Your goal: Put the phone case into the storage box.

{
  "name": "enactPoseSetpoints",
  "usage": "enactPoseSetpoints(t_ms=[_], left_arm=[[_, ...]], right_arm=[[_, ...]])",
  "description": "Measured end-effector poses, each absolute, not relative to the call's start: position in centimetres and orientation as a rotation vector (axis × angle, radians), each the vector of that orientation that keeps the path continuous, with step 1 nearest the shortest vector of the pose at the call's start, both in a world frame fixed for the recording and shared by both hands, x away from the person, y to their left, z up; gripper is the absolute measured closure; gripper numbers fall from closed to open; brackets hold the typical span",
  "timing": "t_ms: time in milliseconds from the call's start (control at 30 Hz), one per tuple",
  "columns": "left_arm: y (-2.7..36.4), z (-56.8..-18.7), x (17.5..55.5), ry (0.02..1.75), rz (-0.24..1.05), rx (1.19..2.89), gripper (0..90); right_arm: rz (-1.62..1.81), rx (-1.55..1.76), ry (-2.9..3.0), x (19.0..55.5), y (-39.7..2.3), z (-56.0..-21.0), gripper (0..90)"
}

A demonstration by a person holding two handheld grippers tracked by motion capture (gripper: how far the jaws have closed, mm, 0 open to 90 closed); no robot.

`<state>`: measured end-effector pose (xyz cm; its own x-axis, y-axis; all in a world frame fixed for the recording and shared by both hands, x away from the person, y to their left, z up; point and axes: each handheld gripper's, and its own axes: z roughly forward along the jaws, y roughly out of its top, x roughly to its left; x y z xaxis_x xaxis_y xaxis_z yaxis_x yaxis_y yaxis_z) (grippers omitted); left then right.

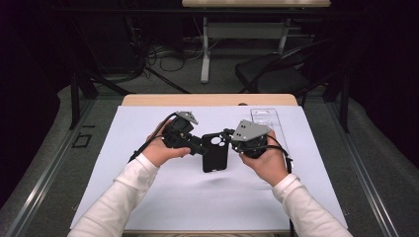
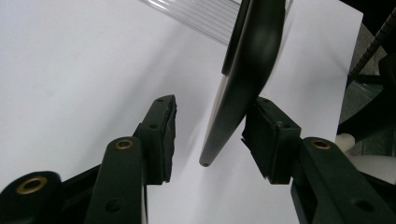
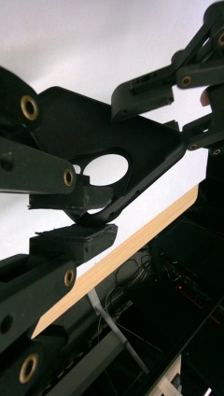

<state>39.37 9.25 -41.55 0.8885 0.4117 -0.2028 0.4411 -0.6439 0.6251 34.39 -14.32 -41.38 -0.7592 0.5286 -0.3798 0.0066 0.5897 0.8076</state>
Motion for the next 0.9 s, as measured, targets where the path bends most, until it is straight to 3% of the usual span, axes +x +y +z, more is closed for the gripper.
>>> enactPoseSetpoints(t_ms=[900], left_arm=[[11.9,-41.7,38.0,0.601,0.069,2.232,44.2]], right_arm=[[1.126,0.422,2.135,34.6,-17.0,-40.8,80.6]])
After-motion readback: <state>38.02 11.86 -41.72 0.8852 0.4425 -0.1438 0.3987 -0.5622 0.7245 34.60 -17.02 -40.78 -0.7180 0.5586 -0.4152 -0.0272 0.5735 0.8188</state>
